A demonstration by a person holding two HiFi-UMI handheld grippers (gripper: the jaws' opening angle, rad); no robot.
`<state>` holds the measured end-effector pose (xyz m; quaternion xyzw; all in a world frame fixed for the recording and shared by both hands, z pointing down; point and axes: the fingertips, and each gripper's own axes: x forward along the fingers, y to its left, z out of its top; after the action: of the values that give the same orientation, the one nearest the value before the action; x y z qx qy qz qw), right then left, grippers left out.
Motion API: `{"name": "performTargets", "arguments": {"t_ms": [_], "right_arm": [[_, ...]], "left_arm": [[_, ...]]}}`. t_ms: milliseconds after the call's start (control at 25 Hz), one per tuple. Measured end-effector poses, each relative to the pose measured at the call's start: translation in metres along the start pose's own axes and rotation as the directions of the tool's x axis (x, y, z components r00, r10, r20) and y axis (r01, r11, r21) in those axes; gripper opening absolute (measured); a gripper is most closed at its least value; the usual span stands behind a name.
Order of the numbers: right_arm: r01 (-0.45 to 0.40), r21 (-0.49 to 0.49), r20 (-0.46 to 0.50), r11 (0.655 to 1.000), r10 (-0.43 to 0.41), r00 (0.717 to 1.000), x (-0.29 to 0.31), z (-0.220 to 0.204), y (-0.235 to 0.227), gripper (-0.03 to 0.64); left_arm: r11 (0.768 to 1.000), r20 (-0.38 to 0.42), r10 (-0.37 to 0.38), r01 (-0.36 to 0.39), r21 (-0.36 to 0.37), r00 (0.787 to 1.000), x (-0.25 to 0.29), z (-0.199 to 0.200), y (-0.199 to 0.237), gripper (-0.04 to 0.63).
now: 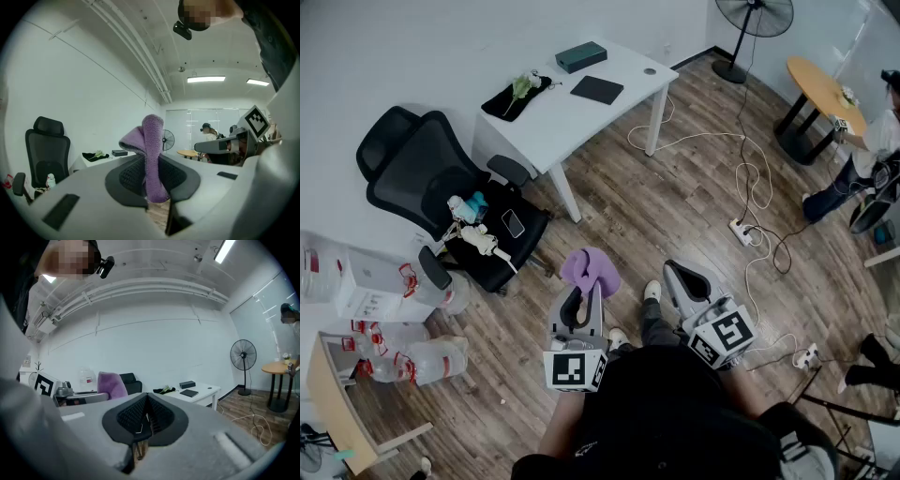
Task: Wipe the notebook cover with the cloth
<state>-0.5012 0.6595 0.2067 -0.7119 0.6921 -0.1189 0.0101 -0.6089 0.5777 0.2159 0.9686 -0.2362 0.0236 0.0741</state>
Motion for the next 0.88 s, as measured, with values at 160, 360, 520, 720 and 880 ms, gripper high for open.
{"name": "performTargets", "arguments": {"t_ms": [160, 360, 520, 720, 880], "right_arm": [[0.013, -0.012, -0.009, 1.0, -0.013, 1.0, -0.006, -0.004, 0.005, 0.003], [0.03, -0.01, -0.009, 0.999, -0.03, 1.0, -0.01, -0.005, 0.006, 0.003], [0.026, -0.012, -0.013, 1.0, -0.026, 1.0, -0.008, -0.005, 0.01, 0.003], [0.021, -0.028, -0.015, 0.999, -0.021, 1.0, 0.003, -0.003, 0.01, 0.003], [0.02, -0.027, -0.014, 0.999, -0.02, 1.0, 0.012, -0.002, 0.004, 0.003]], "left_arm": [[1.0, 0.0, -0.02, 0.02, -0.002, 1.0, -0.003, -0.002, -0.004, 0.067], [1.0, -0.004, -0.025, 0.025, 0.004, 1.0, -0.007, -0.002, -0.004, 0.067], [1.0, -0.009, -0.012, 0.012, -0.002, 1.0, -0.01, -0.002, 0.002, 0.067], [1.0, -0.017, -0.005, 0.005, -0.005, 1.0, -0.007, -0.004, 0.009, 0.067], [1.0, -0.029, -0.006, 0.006, -0.007, 1.0, 0.002, -0.008, 0.012, 0.067]]}}
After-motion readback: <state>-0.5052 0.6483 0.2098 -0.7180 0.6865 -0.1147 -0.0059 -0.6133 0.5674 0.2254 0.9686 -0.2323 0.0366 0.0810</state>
